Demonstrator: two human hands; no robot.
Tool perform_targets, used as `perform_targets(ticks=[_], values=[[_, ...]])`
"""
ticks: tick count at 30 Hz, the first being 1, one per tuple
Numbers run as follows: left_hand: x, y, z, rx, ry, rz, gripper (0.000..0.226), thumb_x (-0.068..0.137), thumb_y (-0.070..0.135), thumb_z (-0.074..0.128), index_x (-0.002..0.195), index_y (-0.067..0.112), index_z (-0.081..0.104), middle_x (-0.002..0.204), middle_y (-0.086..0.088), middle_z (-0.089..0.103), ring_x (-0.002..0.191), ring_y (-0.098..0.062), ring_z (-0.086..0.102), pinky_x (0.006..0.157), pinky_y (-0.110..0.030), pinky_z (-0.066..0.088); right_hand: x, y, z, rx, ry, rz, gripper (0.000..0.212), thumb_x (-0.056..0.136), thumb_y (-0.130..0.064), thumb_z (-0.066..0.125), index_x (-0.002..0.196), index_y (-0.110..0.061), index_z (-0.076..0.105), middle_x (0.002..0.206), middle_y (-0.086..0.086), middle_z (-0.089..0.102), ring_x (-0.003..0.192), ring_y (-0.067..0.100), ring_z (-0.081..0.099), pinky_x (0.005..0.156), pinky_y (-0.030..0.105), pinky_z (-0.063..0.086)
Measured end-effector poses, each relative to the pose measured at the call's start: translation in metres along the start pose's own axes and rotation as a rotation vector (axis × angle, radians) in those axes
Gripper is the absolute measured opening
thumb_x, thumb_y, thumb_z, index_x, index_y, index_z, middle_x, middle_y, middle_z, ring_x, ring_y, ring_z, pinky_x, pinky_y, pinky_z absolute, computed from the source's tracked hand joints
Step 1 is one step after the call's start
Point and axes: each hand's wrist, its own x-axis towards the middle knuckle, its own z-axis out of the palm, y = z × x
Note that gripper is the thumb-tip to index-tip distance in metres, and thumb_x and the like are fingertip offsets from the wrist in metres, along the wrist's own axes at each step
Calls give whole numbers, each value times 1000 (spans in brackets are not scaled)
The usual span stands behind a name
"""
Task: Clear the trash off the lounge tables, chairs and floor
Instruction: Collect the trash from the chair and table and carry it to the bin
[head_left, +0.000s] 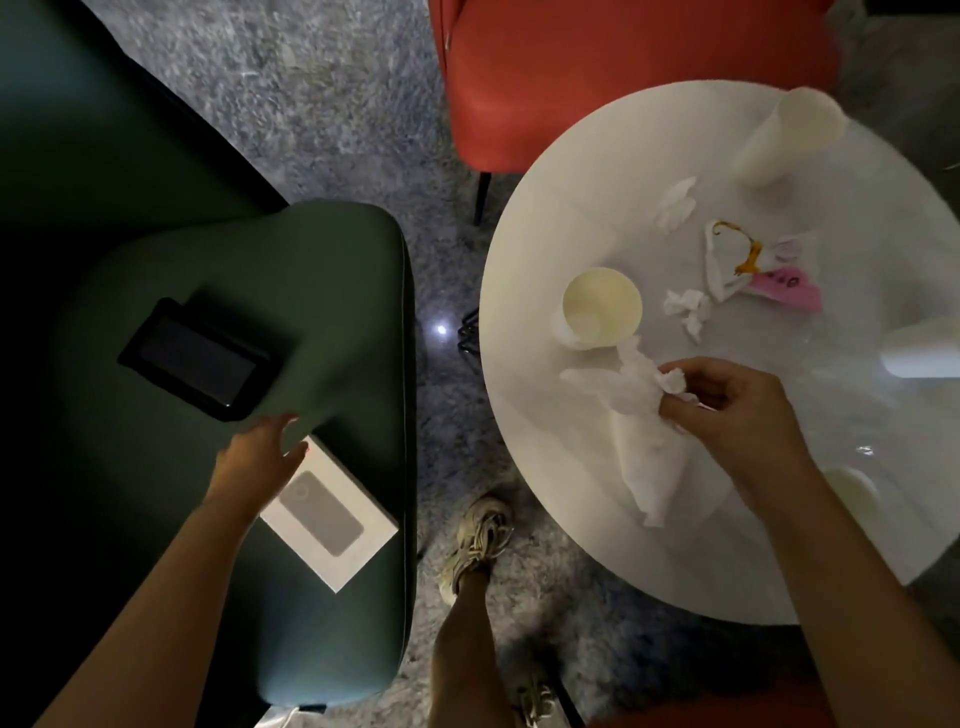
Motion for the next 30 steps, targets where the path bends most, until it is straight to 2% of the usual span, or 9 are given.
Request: perform_targets(ticks=[2,6,9,12,17,19,22,26,30], values=[[-6,30,-14,-107,163,104,43,85,12,65,125,3,55,122,-23,56,110,-38,55,93,-47,44,-2,-4,-4,1,27,3,28,71,5,71,83,-21,69,77,-1,68,68,6,63,63,13,52],[-34,117,-44,-381,412,390,43,81,13,70,121,6,57,112,-13,59,101,-25,57,87,-26,40,-4,-12,-14,2,93,-19,37,71,7,71,77,-30,66,76,-1,68,70,11,63,65,14,52],[-52,181,-47,-487,322,619,65,77,36,70,134,15,45,125,-1,51,115,-12,46,97,-22,34,-1,-19,-18,8,155,-66,42,70,8,71,74,-33,65,73,-9,66,66,3,63,62,11,51],[-57,234,-31,-465,158,740,96,68,41,79,145,18,26,142,-1,39,129,-14,34,105,-25,27,5,-25,-17,-36,232,-139,35,71,4,71,77,-29,65,73,-9,66,62,-8,60,61,8,49],[-45,284,2,-509,174,658,108,61,27,86,145,10,21,145,-6,35,131,-20,33,103,-15,20,17,-34,-6,-217,357,-325,19,71,4,68,86,-8,70,82,2,62,74,14,58,68,23,46],[-38,291,7,-550,247,615,104,61,24,86,143,10,25,144,-7,36,131,-21,35,104,-18,24,25,-36,-2,-286,362,-406,16,69,5,68,83,-3,69,87,12,60,76,18,55,67,19,39],[-33,297,13,-568,254,570,98,63,23,85,141,12,28,134,-8,46,123,-24,45,99,-30,40,35,-35,0,-332,307,-448,14,69,7,66,82,1,68,89,17,58,79,21,56,69,12,34],[-39,305,21,-520,248,546,87,65,26,83,136,13,35,118,-6,59,105,-23,58,79,-17,41,44,-30,-1,-469,157,-496,17,75,6,59,89,2,66,92,16,58,85,30,57,73,30,45],[-57,317,27,-472,302,594,90,62,25,85,136,17,34,116,-1,59,105,-19,57,80,-24,44,48,-20,-9,-566,-9,-521,26,84,-4,60,109,-6,64,100,11,64,90,24,60,73,23,43]])
